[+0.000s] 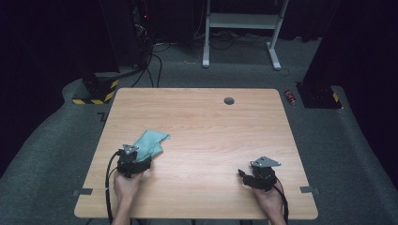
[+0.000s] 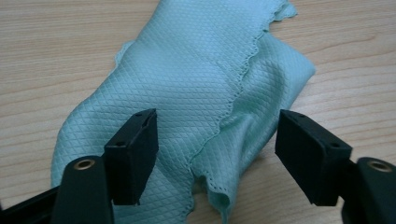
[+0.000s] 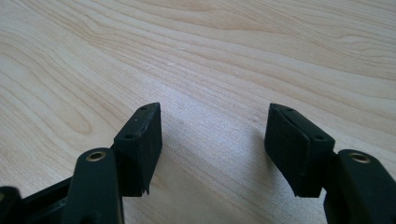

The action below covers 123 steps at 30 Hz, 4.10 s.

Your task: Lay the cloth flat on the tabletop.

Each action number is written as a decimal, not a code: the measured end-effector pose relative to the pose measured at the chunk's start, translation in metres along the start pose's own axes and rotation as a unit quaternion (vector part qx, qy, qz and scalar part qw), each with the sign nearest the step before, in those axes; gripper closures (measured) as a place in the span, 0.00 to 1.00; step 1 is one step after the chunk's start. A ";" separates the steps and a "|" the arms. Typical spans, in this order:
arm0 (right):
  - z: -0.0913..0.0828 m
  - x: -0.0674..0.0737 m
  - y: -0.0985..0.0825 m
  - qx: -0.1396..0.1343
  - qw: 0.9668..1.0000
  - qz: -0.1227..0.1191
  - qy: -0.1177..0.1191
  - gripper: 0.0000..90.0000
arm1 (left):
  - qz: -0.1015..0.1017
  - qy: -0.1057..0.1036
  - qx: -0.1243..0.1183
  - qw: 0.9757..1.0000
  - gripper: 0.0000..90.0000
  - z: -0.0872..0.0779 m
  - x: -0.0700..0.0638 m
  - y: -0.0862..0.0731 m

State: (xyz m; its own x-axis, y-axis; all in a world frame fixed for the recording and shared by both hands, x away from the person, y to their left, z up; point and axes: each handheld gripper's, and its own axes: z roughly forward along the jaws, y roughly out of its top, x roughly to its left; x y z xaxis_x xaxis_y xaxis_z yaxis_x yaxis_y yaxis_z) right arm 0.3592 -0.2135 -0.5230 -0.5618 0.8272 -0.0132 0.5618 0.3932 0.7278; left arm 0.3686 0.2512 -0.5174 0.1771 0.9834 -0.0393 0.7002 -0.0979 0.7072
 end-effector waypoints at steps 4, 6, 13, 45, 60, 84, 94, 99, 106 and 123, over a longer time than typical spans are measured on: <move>0.000 0.000 0.000 0.000 1.000 0.000 0.000 0.41 | 0.008 0.012 0.002 1.000 0.44 0.001 0.001 0.000; 0.000 0.000 0.000 0.000 1.000 0.000 0.000 0.41 | 0.007 0.011 0.000 1.000 0.55 0.001 0.001 -0.001; 0.000 0.000 0.000 0.000 1.000 0.000 0.000 0.41 | 0.016 -0.011 -0.006 1.000 0.84 0.000 0.004 -0.001; 0.000 0.000 0.000 0.000 1.000 0.001 0.000 0.41 | 0.113 -0.104 -0.016 0.988 0.97 0.004 -0.061 0.005; 0.000 0.000 0.000 0.000 1.000 0.001 0.000 0.41 | 0.159 -0.141 -0.012 0.977 0.97 0.017 -0.105 0.018; 0.001 0.000 0.000 0.000 1.000 0.000 -0.001 0.41 | 0.218 -0.222 -0.007 0.950 0.97 0.039 -0.179 0.033; 0.001 0.000 0.000 -0.001 1.000 0.001 -0.004 0.41 | 0.217 -0.211 -0.025 0.953 0.71 0.015 -0.180 0.044; 0.000 0.000 0.000 0.000 1.000 0.003 -0.005 0.41 | 0.204 -0.155 -0.034 0.966 0.57 0.006 -0.163 0.056; 0.000 0.000 0.000 0.000 1.000 0.004 -0.005 0.41 | 0.193 -0.148 -0.010 0.970 0.56 0.013 -0.165 0.065; 0.000 0.000 0.000 0.000 1.000 0.004 -0.005 0.40 | 0.201 -0.118 0.041 0.972 0.57 0.056 -0.197 0.072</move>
State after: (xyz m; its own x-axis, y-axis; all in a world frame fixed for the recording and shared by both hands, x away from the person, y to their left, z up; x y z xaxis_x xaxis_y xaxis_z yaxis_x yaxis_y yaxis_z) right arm 0.3597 -0.2134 -0.5231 -0.5513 0.8342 -0.0135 0.5662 0.3860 0.7283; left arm 0.4224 0.0422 -0.4982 0.5940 0.8022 0.0602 0.5936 -0.4876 0.6403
